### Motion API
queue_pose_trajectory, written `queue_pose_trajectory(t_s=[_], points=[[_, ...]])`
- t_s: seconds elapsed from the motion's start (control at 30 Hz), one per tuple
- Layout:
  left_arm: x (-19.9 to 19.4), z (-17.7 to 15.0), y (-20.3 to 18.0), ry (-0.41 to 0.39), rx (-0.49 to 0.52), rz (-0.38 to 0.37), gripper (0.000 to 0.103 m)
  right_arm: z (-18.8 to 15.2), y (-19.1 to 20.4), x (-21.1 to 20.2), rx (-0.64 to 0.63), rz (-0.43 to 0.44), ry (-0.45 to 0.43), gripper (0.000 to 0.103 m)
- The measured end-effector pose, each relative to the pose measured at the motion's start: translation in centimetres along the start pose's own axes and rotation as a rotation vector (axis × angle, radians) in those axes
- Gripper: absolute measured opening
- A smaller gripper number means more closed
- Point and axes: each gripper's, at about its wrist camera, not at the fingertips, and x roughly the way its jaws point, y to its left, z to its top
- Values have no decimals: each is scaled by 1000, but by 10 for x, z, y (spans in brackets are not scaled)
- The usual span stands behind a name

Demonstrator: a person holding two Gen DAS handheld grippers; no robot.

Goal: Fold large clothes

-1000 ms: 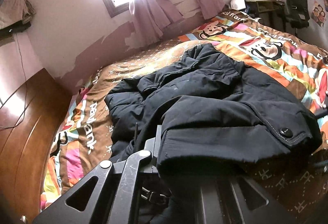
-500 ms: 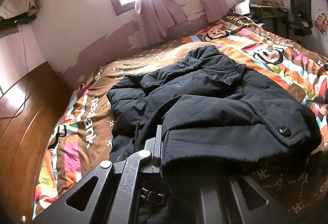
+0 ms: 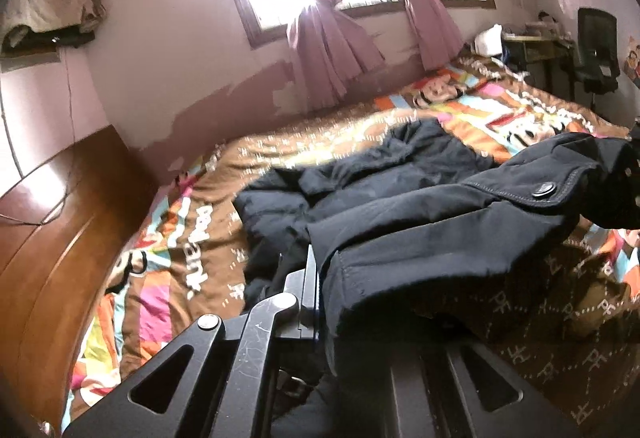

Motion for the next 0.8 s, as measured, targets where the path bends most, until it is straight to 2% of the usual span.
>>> queue_pose_trajectory(t_s=[0.17, 0.5, 0.63, 0.8], points=[[-22, 14, 15, -63, -40, 12, 5, 22, -22, -17, 110, 6, -83, 6], [-96, 49, 45, -245, -81, 42, 4, 73, -65, -88, 146, -63, -303, 5], [-116, 54, 49, -260, -70, 35, 4, 84, -75, -114, 159, -69, -356, 5], [-114, 41, 44, -204, -63, 9, 4, 83, -71, -125, 158, -53, -352, 5]])
